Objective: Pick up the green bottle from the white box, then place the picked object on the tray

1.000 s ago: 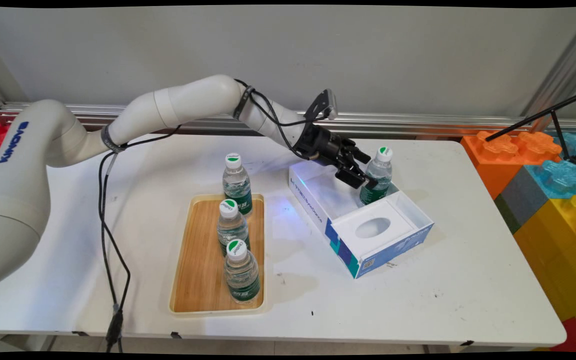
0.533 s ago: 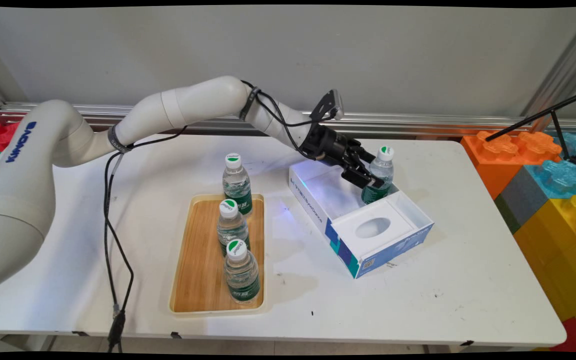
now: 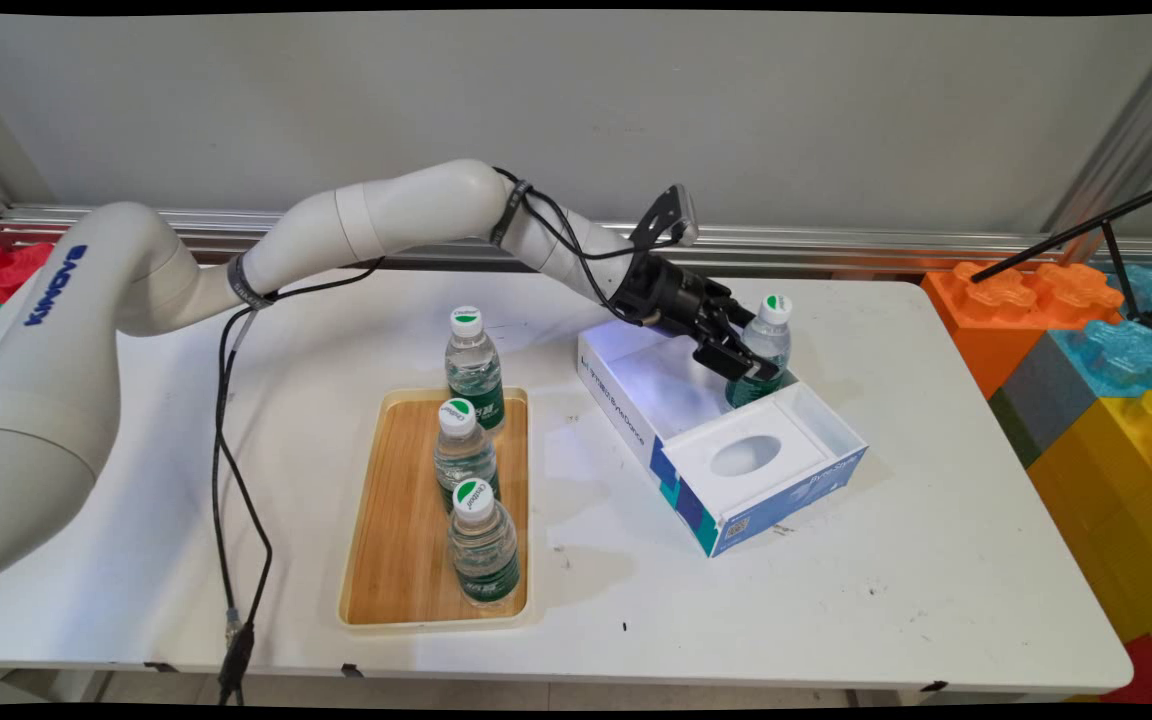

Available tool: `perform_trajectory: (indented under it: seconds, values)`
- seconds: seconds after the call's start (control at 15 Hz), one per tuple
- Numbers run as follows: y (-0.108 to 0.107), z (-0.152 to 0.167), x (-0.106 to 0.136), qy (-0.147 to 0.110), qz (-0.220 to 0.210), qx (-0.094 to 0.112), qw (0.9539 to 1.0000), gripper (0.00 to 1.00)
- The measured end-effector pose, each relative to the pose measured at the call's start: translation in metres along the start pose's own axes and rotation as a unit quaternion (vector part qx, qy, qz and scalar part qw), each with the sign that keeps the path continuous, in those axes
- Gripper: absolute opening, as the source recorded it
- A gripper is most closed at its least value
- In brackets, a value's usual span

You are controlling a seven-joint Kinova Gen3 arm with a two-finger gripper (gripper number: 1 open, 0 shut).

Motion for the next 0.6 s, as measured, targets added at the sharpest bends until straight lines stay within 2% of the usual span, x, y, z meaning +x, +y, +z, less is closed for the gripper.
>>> perform_trajectory:
  seconds: [0.27,0.33,0.6]
  values:
    - [0.0003,0.0036,0.0003,0.004,0.003,0.000,1.0000,1.00]
    - [0.0003,0.0041,0.0004,0.006,0.004,0.000,1.0000,0.00]
    - [0.0011,0.0053,-0.0002,0.010,0.006,0.000,0.9999,0.00]
